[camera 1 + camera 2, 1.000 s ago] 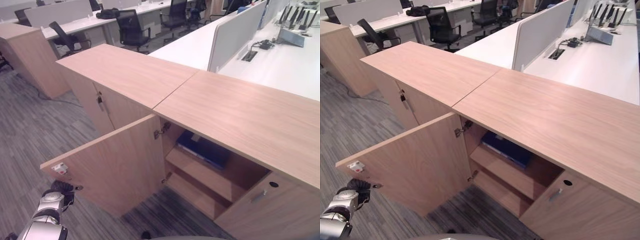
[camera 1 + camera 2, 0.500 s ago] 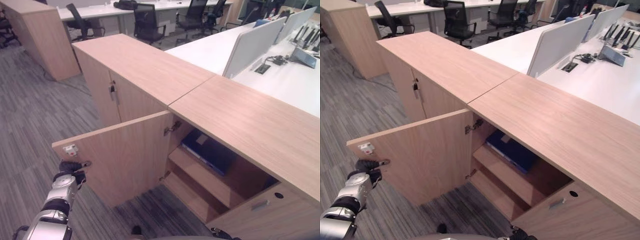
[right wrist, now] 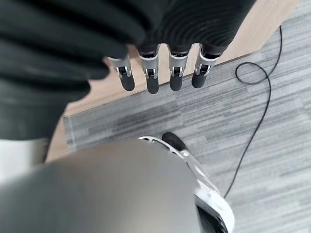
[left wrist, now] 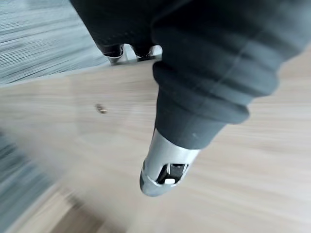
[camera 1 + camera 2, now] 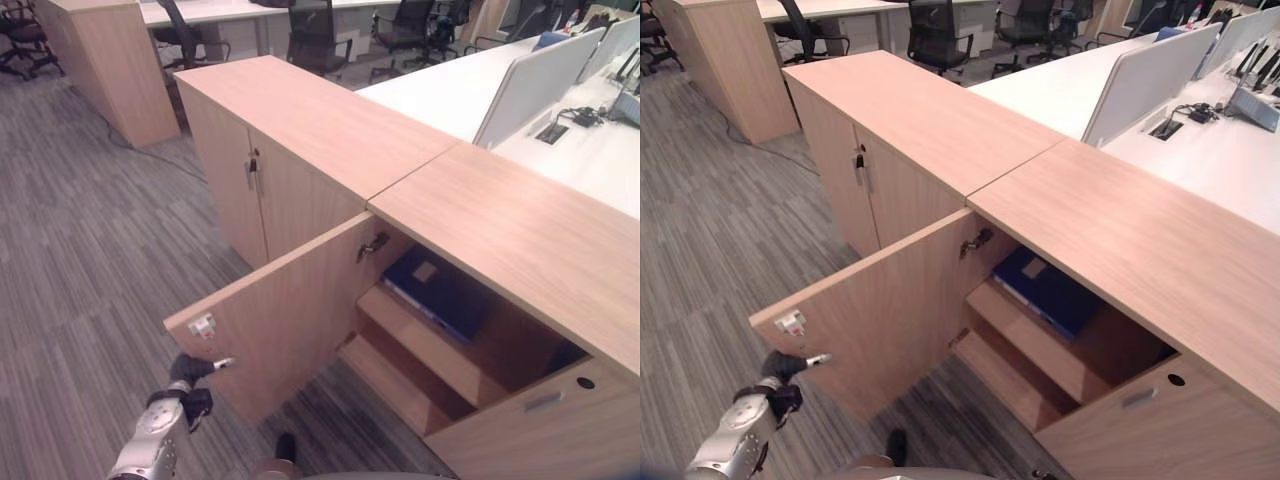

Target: Put the empty folder in the office cabinet

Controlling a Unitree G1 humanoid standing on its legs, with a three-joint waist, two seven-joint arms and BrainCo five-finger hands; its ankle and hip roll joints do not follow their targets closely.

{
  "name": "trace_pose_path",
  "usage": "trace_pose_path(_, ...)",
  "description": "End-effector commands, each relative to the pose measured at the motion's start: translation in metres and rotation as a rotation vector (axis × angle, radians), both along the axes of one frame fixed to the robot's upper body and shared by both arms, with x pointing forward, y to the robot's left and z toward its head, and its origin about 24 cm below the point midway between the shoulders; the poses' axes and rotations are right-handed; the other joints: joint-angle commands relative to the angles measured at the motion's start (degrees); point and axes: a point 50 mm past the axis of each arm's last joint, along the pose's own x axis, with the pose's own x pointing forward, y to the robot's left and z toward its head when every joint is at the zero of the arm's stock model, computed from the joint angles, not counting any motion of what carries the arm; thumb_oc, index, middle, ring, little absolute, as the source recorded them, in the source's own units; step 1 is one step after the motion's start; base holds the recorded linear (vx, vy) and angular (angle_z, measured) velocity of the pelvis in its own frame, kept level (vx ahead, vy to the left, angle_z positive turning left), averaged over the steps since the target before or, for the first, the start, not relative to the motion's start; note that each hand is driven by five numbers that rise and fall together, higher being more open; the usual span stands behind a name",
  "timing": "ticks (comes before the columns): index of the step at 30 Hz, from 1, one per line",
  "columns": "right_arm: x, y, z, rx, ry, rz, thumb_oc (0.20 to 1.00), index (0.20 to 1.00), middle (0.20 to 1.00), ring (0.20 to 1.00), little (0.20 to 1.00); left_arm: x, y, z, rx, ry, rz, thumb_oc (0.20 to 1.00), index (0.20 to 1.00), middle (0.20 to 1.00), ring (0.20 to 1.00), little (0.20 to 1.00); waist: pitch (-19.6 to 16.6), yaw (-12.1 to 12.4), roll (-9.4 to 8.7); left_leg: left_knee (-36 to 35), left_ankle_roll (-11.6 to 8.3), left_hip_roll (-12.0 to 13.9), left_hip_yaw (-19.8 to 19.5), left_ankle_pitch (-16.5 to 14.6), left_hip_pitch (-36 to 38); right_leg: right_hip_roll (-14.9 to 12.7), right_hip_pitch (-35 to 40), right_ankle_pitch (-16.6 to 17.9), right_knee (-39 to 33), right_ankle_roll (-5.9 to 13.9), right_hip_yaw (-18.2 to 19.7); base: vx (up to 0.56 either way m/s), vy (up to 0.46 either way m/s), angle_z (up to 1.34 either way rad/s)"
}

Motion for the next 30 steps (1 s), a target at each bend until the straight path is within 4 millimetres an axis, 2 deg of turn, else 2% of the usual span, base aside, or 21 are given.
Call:
trace_pose_path(1, 0.032, 0.005, 0.006, 0.009, -0.082, 0.01, 1.0, 1.0, 1.0, 1.0, 1.0, 0.045, -0.131, 0.04, -0.293, -0.22, -0.489, 1.0, 1.0, 1.0, 1.0, 1.0, 1.72, -5.88, -2.08, 3.7, 0.65, 4.52, -4.11, -0.76, -0.04, 2.52, 2.54, -2.42, -0.29, 0.35, -1.85, -0.19, -0.022, -0.07)
trace_pose_path(2, 0.031, 0.001, 0.006, 0.002, -0.083, -0.006, 1.0, 1.0, 1.0, 1.0, 1.0, 0.045, -0.132, 0.045, -0.276, -0.236, -0.531, 1.0, 1.0, 1.0, 1.0, 1.0, 2.98, -5.65, -3.04, 11.63, 1.1, 2.71, -4.66, -6.3, -1.75, 1.33, 1.59, -1.92, 0.58, -0.08, -2.06, -0.15, -0.01, -0.05)
trace_pose_path(3, 0.032, 0.001, 0.006, 0.002, -0.083, -0.006, 1.0, 1.0, 1.0, 1.0, 1.0, 0.045, -0.132, 0.045, -0.276, -0.237, -0.532, 1.0, 1.0, 1.0, 1.0, 1.0, 2.87, -5.74, -3.07, 11.76, 1.15, 2.63, -4.75, -6.22, -2.05, 1.26, 1.4, -1.84, 0.58, -0.05, -2.15, -0.16, 0.0, 0.06)
trace_pose_path(4, 0.031, 0.0, 0.006, 0.002, -0.082, -0.012, 1.0, 1.0, 1.0, 1.0, 1.0, 0.045, -0.133, 0.048, -0.273, -0.248, -0.548, 1.0, 1.0, 1.0, 1.0, 1.0, 3.09, -5.7, -3.38, 14.03, 1.54, 1.32, -5.52, -8.19, -1.99, 0.91, 1.05, -1.48, 0.69, -0.13, -2.16, -0.06, 0.05, 0.14)
trace_pose_path(5, 0.03, -0.001, 0.006, 0.005, -0.08, -0.019, 1.0, 1.0, 1.0, 1.0, 1.0, 0.044, -0.133, 0.053, -0.268, -0.265, -0.575, 1.0, 1.0, 1.0, 1.0, 1.0, 3.3, -5.79, -3.69, 17.26, 2.39, -1.36, -6.87, -11.69, -0.81, 0.91, 0.47, -0.58, 0.87, -0.23, -1.36, -0.06, 0.049, -0.01)
trace_pose_path(6, 0.03, -0.001, 0.006, 0.005, -0.08, -0.02, 1.0, 1.0, 1.0, 1.0, 1.0, 0.044, -0.133, 0.053, -0.267, -0.265, -0.575, 1.0, 1.0, 1.0, 1.0, 1.0, 3.18, -5.9, -3.79, 17.16, 2.44, -1.51, -6.93, -11.45, -1.0, 0.77, 0.29, -0.49, 0.86, -0.19, -1.45, -0.04, 0.078, -0.22)
trace_pose_path(7, 0.03, -0.001, 0.006, 0.006, -0.074, -0.012, 1.0, 1.0, 1.0, 1.0, 1.0, 0.043, -0.135, 0.055, -0.262, -0.274, -0.6, 1.0, 1.0, 1.0, 1.0, 1.0, 3.23, -5.98, -3.82, 18.44, 2.91, -2.6, -7.07, -13.19, -0.1, 0.94, 0.02, 0.07, 0.92, -0.14, -0.69, -0.03, 0.127, -0.5)
trace_pose_path(8, 0.025, 0.001, 0.004, -0.002, -0.021, 0.087, 1.0, 1.0, 1.0, 1.0, 1.0, 0.041, -0.139, 0.058, -0.254, -0.28, -0.656, 1.0, 1.0, 1.0, 1.0, 1.0, 2.42, -6.63, -3.62, 15.61, 4.54, -3.93, -6.08, -15.48, 1.89, 1.06, -1.16, 0.83, 0.68, 0.16, -0.3, -0.03, 0.174, -0.37)
trace_pose_path(10, 0.005, 0.002, -0.001, -0.048, 0.13, 0.348, 1.0, 1.0, 1.0, 1.0, 1.0, 0.038, -0.149, 0.059, -0.246, -0.269, -0.75, 1.0, 1.0, 1.0, 1.0, 1.0, 1.58, -6.53, -2.76, 10.8, 5.14, -4.08, -5.24, -14.82, 4.09, 1.36, -1.61, 1.42, 0.12, 0.98, -1.09, -0.03, 0.15, -0.12)
trace_pose_path(11, 0.005, 0.003, -0.001, -0.048, 0.129, 0.348, 1.0, 1.0, 1.0, 1.0, 1.0, 0.038, -0.149, 0.06, -0.245, -0.269, -0.75, 1.0, 1.0, 1.0, 1.0, 1.0, 1.46, -6.65, -2.91, 10.5, 5.18, -4.26, -5.31, -14.4, 3.96, 1.19, -1.81, 1.57, 0.07, 1.01, -1.17, -0.03, 0.102, 0.0)
trace_pose_path(12, -0.001, 0.001, -0.002, -0.059, 0.17, 0.418, 1.0, 1.0, 1.0, 1.0, 1.0, 0.038, -0.152, 0.061, -0.239, -0.277, -0.781, 1.0, 1.0, 1.0, 1.0, 1.0, 0.83, -6.75, -2.84, 7.61, 5.44, -4.72, -5.93, -13.59, 4.49, 1.01, -2.41, 2.01, -0.14, 1.41, -1.41, -0.02, 0.088, -0.03)
trace_pose_path(15, -0.01, -0.004, -0.002, -0.069, 0.192, 0.445, 1.0, 1.0, 1.0, 1.0, 1.0, 0.032, -0.152, 0.062, -0.237, -0.275, -0.835, 1.0, 1.0, 1.0, 1.0, 1.0, -0.32, -6.65, -2.53, 0.11, 5.95, -5.94, -7.86, -11.04, 6.41, 0.68, -3.79, 2.81, -0.51, 2.36, -1.01, -0.05, 0.17, 0.06)
trace_pose_path(17, -0.007, -0.005, -0.002, -0.071, 0.177, 0.427, 1.0, 1.0, 1.0, 1.0, 1.0, 0.031, -0.151, 0.06, -0.235, -0.263, -0.833, 1.0, 1.0, 1.0, 1.0, 1.0, -0.38, -6.63, -2.51, 0.0, 6.04, -6.23, -7.76, -10.79, 6.08, 0.32, -4.33, 3.15, -0.31, 2.74, -0.77, -0.07, 0.122, 0.1)
trace_pose_path(21, 0.011, -0.003, 0.001, -0.073, 0.118, 0.404, 1.0, 1.0, 1.0, 1.0, 1.0, 0.034, -0.15, 0.062, -0.227, -0.272, -0.829, 1.0, 1.0, 1.0, 1.0, 1.0, 0.28, -6.56, -2.43, 0.0, 6.84, -7.6, -7.86, -10.2, 5.1, -1.0, -6.41, 4.48, 0.65, 3.73, -0.19, -0.12, 0.137, -0.06)
trace_pose_path(22, 0.026, 0.001, 0.004, -0.067, 0.072, 0.399, 1.0, 1.0, 1.0, 1.0, 1.0, 0.035, -0.148, 0.063, -0.217, -0.276, -0.826, 1.0, 1.0, 1.0, 1.0, 1.0, 0.68, -6.48, -2.57, 0.0, 7.35, -8.37, -7.65, -10.05, 4.82, -1.76, -7.34, 5.27, 1.16, 4.26, 0.24, -0.15, 0.166, -0.13)
trace_pose_path(26, 0.044, 0.009, 0.007, -0.051, 0.021, 0.4, 1.0, 1.0, 1.0, 1.0, 1.0, 0.038, -0.145, 0.064, -0.211, -0.281, -0.809, 1.0, 1.0, 1.0, 1.0, 1.0, 1.45, -6.19, -2.8, 0.0, 7.94, -8.88, -6.04, -9.98, 4.58, -2.78, -9.03, 5.89, 2.8, 5.15, 0.67, -0.1, 0.088, -0.29)
trace_pose_path(28, 0.058, 0.017, 0.011, -0.036, -0.024, 0.402, 1.0, 1.0, 1.0, 1.0, 1.0, 0.042, -0.142, 0.067, -0.201, -0.288, -0.794, 1.0, 1.0, 1.0, 1.0, 1.0, 2.46, -5.65, -2.8, 0.0, 8.19, -8.38, -4.29, -9.84, 4.66, -4.03, -10.42, 6.04, 5.34, 5.69, -0.84, -0.16, 0.033, -0.44)
trace_pose_path(29, 0.065, 0.024, 0.013, -0.019, -0.044, 0.397, 1.0, 1.0, 1.0, 1.0, 1.0, 0.047, -0.141, 0.07, -0.189, -0.298, -0.785, 1.0, 1.0, 1.0, 1.0, 1.0, 2.8, -4.6, -2.28, 0.0, 8.2, -7.25, -2.29, -9.61, 4.41, -6.56, -9.53, 5.4, 7.05, 5.5, -5.58, -0.14, -0.007, -0.64)
trace_pose_path(30, 0.065, 0.024, 0.013, -0.019, -0.044, 0.397, 1.0, 1.0, 1.0, 1.0, 1.0, 0.047, -0.141, 0.07, -0.189, -0.298, -0.785, 1.0, 1.0, 1.0, 1.0, 1.0, 2.91, -4.63, -2.27, 0.0, 8.2, -7.25, -2.32, -9.65, 4.52, -6.59, -9.46, 5.3, 7.17, 5.52, -5.61, -0.06, -0.02, -0.86)
